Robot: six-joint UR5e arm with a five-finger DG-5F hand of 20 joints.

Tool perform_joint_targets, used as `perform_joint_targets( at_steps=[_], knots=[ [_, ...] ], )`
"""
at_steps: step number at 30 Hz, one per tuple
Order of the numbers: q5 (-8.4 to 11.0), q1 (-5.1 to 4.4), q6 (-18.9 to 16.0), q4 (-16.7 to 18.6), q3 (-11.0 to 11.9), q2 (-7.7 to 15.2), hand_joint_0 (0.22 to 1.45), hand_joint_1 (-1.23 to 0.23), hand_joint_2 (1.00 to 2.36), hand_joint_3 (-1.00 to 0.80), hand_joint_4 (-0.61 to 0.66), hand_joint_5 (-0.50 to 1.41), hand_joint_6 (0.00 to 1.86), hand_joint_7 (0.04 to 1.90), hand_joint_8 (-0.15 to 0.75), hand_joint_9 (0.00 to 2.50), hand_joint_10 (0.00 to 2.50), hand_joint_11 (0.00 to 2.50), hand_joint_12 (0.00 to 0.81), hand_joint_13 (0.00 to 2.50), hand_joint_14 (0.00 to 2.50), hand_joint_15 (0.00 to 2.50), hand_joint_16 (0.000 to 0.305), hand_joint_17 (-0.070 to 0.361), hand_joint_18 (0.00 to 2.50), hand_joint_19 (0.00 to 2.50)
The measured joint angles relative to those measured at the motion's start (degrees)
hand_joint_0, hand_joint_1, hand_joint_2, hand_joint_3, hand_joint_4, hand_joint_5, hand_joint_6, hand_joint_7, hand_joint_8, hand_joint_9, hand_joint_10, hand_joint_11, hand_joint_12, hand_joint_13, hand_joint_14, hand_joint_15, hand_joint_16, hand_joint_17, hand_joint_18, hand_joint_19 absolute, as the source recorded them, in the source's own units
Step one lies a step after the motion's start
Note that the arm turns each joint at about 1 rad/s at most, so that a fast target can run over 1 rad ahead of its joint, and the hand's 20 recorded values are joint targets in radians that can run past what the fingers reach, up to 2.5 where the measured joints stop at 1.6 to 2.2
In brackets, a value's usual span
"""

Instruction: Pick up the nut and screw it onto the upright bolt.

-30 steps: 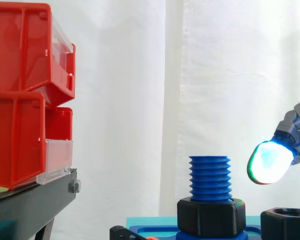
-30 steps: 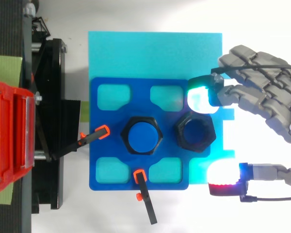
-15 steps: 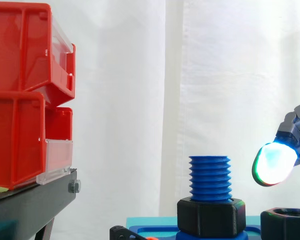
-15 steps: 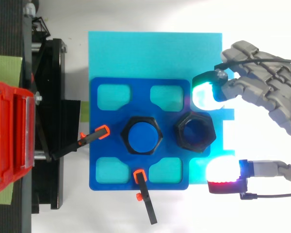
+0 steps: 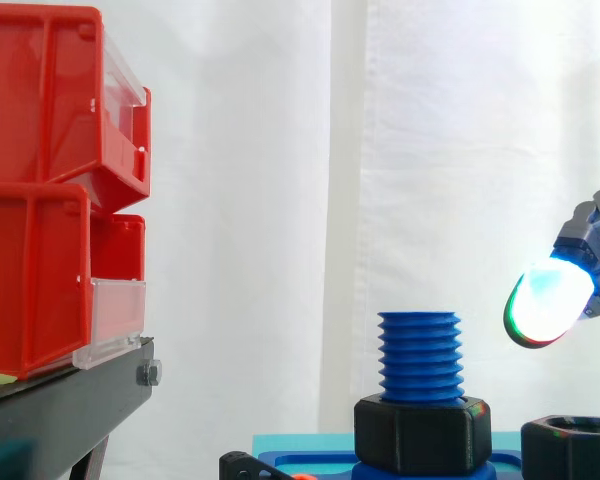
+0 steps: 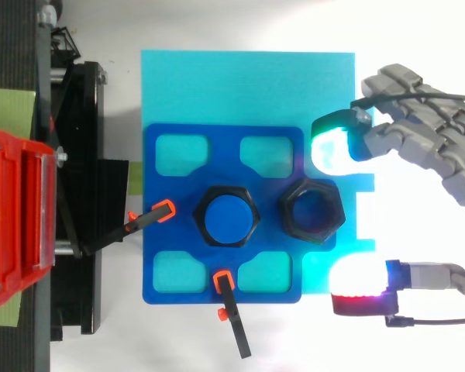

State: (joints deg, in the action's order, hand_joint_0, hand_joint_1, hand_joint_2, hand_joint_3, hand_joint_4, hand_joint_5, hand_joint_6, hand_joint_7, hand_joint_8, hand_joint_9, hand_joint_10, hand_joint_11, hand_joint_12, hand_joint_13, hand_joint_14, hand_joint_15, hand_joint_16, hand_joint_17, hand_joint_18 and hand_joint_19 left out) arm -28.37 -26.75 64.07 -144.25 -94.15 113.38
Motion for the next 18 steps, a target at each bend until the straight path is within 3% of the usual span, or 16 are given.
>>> perform_joint_targets(
  at_steps=[11,18],
  knots=[
    [8.15,-2.44,0.7,4.2,0.0,0.7,0.38,-0.71,1.0,-0.5,0.29,-0.22,0.5,0.84,0.335,0.28,0.0,0.0,0.455,0.22,0.0,0.0,0.069,0.156,0.41,0.19],
    [9.77,-2.92,0.3,5.8,0.0,2.2,0.38,-0.71,1.0,-0.5,0.28,-0.22,0.5,0.84,0.334,0.28,0.0,0.0,0.453,0.22,0.0,0.0,0.069,0.155,0.4,0.2]
  ],
)
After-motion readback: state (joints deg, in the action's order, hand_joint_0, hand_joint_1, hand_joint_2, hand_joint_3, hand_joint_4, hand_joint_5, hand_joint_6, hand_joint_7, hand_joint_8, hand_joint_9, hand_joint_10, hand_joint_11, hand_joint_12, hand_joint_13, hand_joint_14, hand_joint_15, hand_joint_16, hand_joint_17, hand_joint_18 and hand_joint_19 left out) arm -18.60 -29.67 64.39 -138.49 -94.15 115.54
